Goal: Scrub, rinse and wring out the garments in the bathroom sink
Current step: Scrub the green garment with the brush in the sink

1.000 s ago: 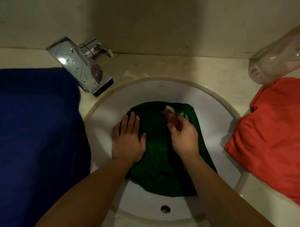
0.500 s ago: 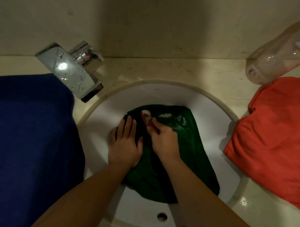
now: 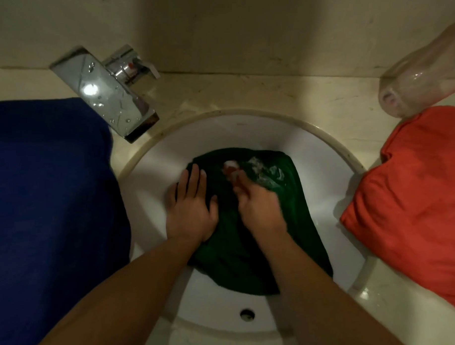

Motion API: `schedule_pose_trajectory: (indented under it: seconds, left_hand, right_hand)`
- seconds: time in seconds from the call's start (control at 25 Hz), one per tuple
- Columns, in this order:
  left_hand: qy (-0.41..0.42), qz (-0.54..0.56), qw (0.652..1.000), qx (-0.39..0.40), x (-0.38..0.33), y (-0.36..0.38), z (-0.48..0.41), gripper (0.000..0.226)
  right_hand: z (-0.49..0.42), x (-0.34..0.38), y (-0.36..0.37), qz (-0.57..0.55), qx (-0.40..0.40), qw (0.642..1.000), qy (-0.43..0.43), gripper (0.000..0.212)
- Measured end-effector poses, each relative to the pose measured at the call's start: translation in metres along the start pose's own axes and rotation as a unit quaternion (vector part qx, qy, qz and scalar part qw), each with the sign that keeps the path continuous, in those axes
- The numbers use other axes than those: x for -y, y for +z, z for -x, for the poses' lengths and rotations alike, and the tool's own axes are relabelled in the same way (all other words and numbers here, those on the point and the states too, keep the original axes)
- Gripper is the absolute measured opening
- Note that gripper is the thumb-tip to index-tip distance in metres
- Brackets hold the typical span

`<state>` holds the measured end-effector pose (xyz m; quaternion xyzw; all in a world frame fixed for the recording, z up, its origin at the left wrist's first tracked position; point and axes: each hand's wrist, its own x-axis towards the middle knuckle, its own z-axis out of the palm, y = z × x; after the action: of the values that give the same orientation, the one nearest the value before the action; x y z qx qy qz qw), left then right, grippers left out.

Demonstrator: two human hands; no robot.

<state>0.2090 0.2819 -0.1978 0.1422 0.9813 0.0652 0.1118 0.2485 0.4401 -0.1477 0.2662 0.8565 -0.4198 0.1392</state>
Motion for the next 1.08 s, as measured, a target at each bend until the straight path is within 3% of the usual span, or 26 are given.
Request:
schedule_pose_trajectory:
  seconds: [0.12,0.2,0.4,0.6,0.72,0.88,0.96,1.08]
  left_hand:
    - [-0.004,0.009,1.000,0.000,-0.001,0.000,0.002,0.070]
    - [-0.011,0.013,1.000,0.004,-0.003,-0.001,0.006,0.071]
    - [-0.037,0.012,0.999,0.002,-0.004,0.000,0.002,0.072]
    - [-0.044,0.000,0.999,0.011,-0.009,-0.002,0.005,0.072]
    - [-0.019,-0.042,0.998,0.051,-0.007,-0.002,0.019,0.076]
    - [-0.049,-0.076,0.991,0.095,-0.004,-0.013,0.045,0.080]
    - [-0.021,-0.085,0.991,0.097,-0.007,-0.021,0.035,0.077]
    - [0.062,-0.103,0.991,0.063,0.008,-0.023,0.009,0.076]
  right_hand:
    - [0.002,-0.045,-0.058,0.041,-0.114,0.989,0.090,0.042]
    - [0.010,-0.045,-0.061,0.016,-0.145,0.982,0.121,0.043]
    - [0.017,-0.013,-0.008,-0.009,-0.032,0.999,0.009,0.043]
    - [0.029,-0.058,-0.075,0.079,-0.093,0.991,0.062,0.043]
    - [0.005,-0.056,-0.079,0.094,-0.077,0.991,0.057,0.047]
    - [-0.014,-0.049,-0.067,0.088,-0.078,0.993,0.014,0.047]
    - [-0.001,-0.037,-0.050,0.054,-0.073,0.995,-0.036,0.044]
    - [0.003,-0.008,-0.011,0.029,0.046,0.985,-0.161,0.043]
